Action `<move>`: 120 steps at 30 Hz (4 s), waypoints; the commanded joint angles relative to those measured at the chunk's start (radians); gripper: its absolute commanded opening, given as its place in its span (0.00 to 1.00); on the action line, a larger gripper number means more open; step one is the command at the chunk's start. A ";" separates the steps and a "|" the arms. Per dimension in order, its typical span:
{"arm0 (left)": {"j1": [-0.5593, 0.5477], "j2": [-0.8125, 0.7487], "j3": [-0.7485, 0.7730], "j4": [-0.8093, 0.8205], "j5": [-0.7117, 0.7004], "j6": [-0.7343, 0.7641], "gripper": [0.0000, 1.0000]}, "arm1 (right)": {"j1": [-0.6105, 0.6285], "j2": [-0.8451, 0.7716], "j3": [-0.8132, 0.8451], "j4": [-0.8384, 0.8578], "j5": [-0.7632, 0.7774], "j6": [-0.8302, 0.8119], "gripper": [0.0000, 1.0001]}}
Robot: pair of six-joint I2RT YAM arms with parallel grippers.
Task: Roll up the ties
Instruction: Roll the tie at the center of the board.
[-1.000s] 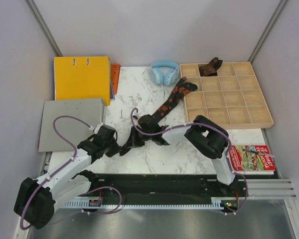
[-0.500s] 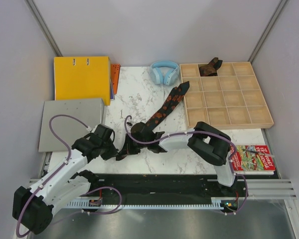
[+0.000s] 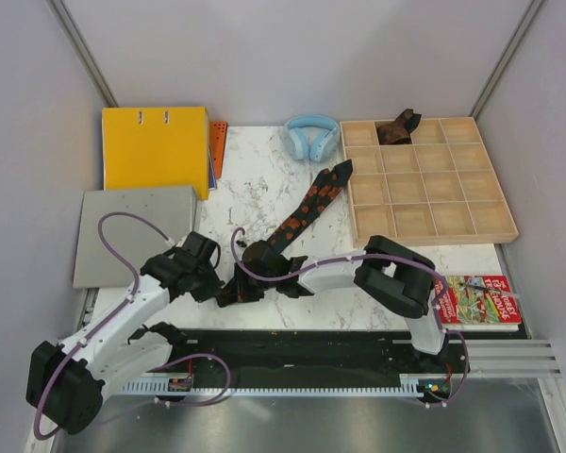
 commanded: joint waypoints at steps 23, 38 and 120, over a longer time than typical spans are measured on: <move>0.001 0.368 0.160 0.207 -0.066 0.025 0.03 | -0.080 -0.013 -0.062 0.046 -0.090 -0.027 0.00; 0.007 0.443 0.268 0.189 -0.095 0.037 0.86 | -0.089 -0.062 -0.092 0.019 -0.072 -0.044 0.00; 0.039 0.041 -0.216 0.483 -0.055 -0.038 0.55 | -0.287 0.109 -0.027 0.121 -0.199 -0.053 0.00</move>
